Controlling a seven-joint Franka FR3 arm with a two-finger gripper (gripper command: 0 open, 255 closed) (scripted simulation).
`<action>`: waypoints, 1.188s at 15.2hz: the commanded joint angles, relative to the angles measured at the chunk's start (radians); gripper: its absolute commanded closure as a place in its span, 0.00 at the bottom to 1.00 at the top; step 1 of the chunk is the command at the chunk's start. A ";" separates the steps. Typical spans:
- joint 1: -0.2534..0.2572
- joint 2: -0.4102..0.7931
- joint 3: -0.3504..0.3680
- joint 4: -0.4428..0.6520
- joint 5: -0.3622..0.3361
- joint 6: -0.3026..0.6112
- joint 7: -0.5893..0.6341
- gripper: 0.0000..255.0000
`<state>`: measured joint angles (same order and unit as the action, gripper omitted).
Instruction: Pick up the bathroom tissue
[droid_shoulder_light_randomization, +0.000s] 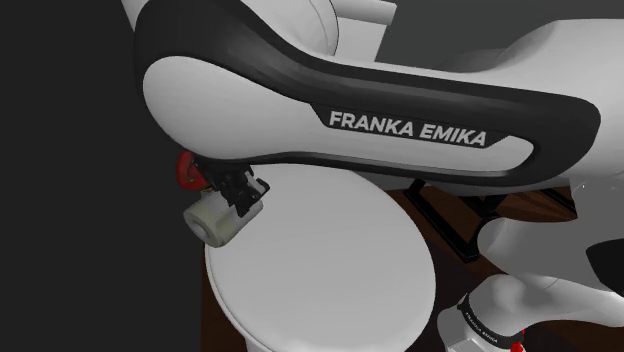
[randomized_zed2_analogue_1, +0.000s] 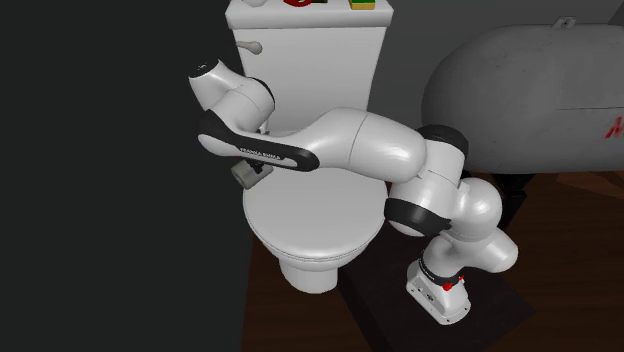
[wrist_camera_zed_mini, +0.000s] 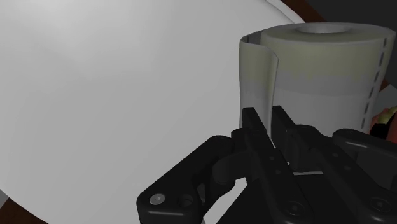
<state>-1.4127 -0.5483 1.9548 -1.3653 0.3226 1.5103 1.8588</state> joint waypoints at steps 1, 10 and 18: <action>0.000 0.000 0.000 0.000 0.000 0.000 0.000 1.00; -0.034 -0.002 0.004 0.083 0.001 -0.070 -0.003 1.00; -0.131 -0.029 0.030 0.266 0.025 -0.204 -0.009 1.00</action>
<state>-1.5236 -0.5704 1.9791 -1.1317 0.3415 1.3274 1.8515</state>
